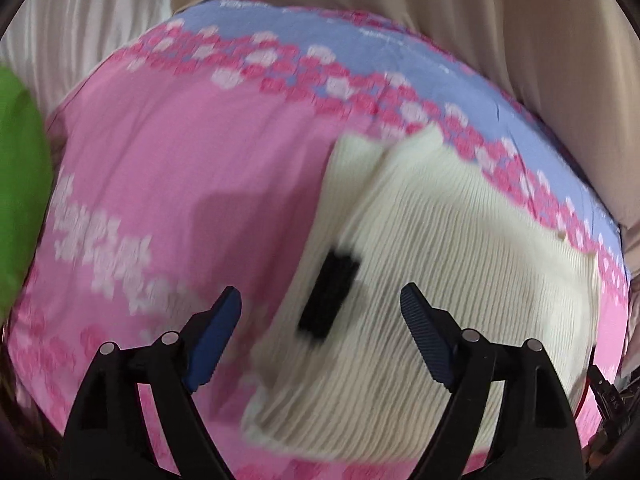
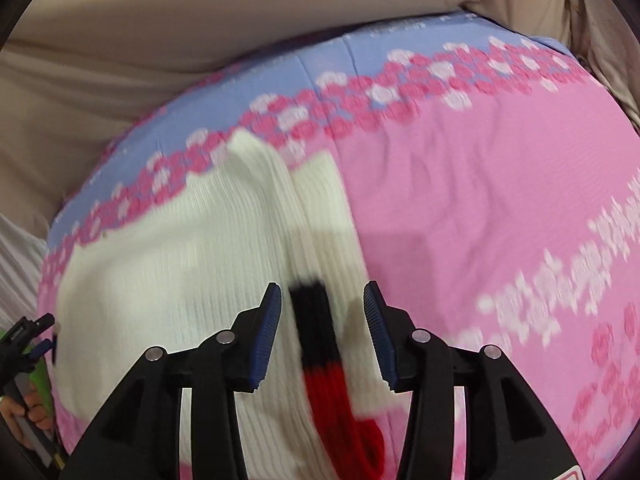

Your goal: Fold small clothes

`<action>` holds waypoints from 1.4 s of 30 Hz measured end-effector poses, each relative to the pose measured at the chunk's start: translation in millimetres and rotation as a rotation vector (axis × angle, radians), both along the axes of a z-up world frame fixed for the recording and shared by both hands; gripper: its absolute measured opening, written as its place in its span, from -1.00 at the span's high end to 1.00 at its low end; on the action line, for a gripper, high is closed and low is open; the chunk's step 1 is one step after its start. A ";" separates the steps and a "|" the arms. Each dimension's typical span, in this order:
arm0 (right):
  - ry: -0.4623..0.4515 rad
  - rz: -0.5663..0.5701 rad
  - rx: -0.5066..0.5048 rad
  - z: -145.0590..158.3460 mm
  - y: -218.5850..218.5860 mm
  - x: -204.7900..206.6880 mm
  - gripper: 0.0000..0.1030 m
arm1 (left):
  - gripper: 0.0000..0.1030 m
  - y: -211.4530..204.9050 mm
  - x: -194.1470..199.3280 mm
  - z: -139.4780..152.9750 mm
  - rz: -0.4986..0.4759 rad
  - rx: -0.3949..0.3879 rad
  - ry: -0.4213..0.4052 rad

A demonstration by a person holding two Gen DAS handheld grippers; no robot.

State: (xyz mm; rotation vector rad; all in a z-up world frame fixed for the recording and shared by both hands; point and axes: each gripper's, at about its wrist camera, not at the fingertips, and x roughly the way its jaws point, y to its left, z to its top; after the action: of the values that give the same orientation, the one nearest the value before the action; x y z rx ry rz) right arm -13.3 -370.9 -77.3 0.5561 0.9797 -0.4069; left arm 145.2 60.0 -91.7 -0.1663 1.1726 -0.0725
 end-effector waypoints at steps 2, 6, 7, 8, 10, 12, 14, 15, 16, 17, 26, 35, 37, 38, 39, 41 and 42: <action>0.008 -0.004 -0.001 -4.0 6.9 -21.4 0.07 | -0.54 8.7 -19.2 -13.1 0.000 -0.007 0.056; 0.056 -0.014 0.081 -21.3 13.1 -55.5 -0.01 | -0.55 29.8 -45.6 -36.0 0.051 -0.111 0.162; 0.065 -0.019 0.103 -26.1 14.5 -59.9 -0.03 | -0.57 34.1 -49.3 -39.0 0.066 -0.149 0.167; 0.071 -0.019 0.128 -31.4 16.1 -62.3 -0.03 | -0.57 34.7 -51.0 -36.5 0.068 -0.154 0.153; 0.073 -0.023 0.189 -42.1 18.4 -62.6 -0.14 | -0.53 33.1 -50.2 -35.8 0.070 -0.157 0.156; 0.044 -0.019 0.190 -40.4 21.5 -59.0 -0.15 | 0.01 29.6 -48.9 -32.4 0.047 -0.191 0.150; 0.030 0.000 0.206 -38.3 25.2 -49.6 0.09 | 0.60 27.7 -48.2 -30.3 0.029 -0.244 0.183; 0.028 0.005 0.196 -35.9 27.1 -46.1 0.58 | 0.63 29.7 -49.8 -22.4 0.036 -0.257 0.178; 0.029 0.015 0.190 -32.0 27.9 -43.2 0.74 | 0.65 31.5 -52.3 -14.5 0.027 -0.256 0.170; 0.021 0.013 0.198 -25.8 26.7 -43.1 0.76 | 0.66 33.6 -56.1 -6.1 0.011 -0.251 0.161; 0.124 0.018 0.126 9.2 9.3 -124.2 0.85 | 0.68 65.6 -136.6 -12.3 -0.130 -0.153 0.357; 0.272 0.035 0.147 -24.7 20.9 -176.1 0.56 | 0.05 46.3 -141.9 34.0 -0.186 -0.092 0.143; 0.204 0.021 0.072 3.3 16.3 -159.3 0.37 | -0.31 32.4 -125.2 54.5 -0.189 -0.099 0.053; 0.152 0.025 0.032 17.7 15.4 -147.3 0.25 | -0.35 22.3 -114.7 60.1 -0.193 -0.105 0.019; 0.118 0.032 0.009 26.0 14.9 -138.5 -0.01 | -0.37 7.2 -99.4 60.2 -0.211 -0.128 -0.001; 0.060 0.059 -0.022 33.2 15.1 -107.9 -0.07 | -0.43 -13.2 -76.7 46.5 -0.214 -0.127 0.000; 0.045 0.073 -0.035 30.0 15.3 -88.1 -0.07 | -0.43 -17.4 -70.5 37.6 -0.213 -0.118 0.008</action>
State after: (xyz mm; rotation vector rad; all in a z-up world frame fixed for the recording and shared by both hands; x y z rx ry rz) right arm -101.4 -355.7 -47.3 0.4795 1.0314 -0.3726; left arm 74.7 42.7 -54.1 -0.1456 1.1915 -0.3296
